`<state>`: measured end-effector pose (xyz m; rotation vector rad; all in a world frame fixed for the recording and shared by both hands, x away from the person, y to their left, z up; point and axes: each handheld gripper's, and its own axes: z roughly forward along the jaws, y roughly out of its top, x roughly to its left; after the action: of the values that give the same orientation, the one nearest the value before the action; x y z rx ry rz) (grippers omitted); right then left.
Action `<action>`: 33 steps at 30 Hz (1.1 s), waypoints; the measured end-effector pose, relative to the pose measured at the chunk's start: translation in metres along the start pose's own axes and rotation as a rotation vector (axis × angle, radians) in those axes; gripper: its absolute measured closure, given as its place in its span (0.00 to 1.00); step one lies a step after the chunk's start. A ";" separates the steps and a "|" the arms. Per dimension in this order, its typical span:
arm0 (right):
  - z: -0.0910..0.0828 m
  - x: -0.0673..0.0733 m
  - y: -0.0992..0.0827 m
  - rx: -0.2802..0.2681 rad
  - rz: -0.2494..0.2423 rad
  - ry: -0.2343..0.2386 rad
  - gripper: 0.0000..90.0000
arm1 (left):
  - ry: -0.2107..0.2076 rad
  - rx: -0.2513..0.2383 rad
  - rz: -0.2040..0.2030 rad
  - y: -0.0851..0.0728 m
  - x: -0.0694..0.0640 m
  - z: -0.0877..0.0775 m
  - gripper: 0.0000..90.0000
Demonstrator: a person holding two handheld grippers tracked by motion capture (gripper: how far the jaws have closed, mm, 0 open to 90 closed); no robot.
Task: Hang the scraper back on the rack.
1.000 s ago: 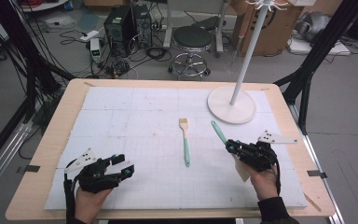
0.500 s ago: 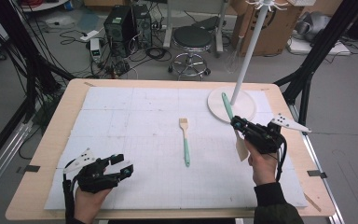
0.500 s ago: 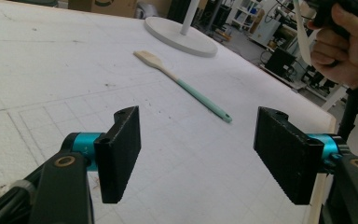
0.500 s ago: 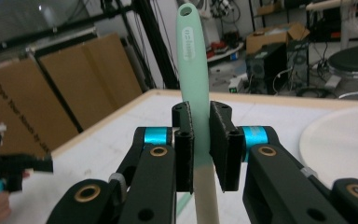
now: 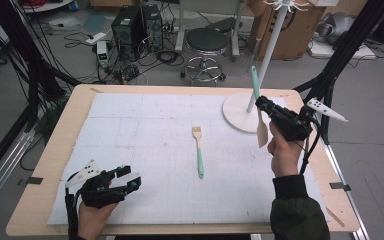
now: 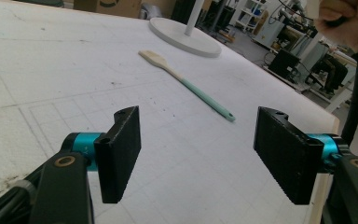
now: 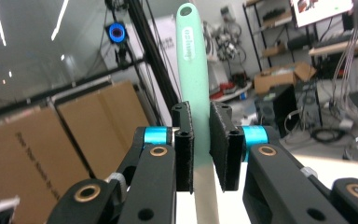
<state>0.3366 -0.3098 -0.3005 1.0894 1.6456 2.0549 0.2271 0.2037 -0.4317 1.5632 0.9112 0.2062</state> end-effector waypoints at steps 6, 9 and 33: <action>0.003 -0.003 0.023 -0.062 -0.006 -0.008 0.90 | 0.023 -0.010 -0.003 -0.002 0.000 -0.009 0.36; 0.004 -0.005 0.033 -0.086 -0.007 -0.014 0.90 | 0.035 -0.014 0.000 -0.003 -0.001 -0.014 0.36; 0.019 -0.046 0.084 -0.218 0.032 -0.067 0.90 | 0.042 0.006 -0.015 -0.008 0.004 -0.013 0.36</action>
<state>0.3996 -0.3512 -0.2382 1.1023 1.3432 2.1341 0.2188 0.2161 -0.4371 1.5626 0.9571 0.2268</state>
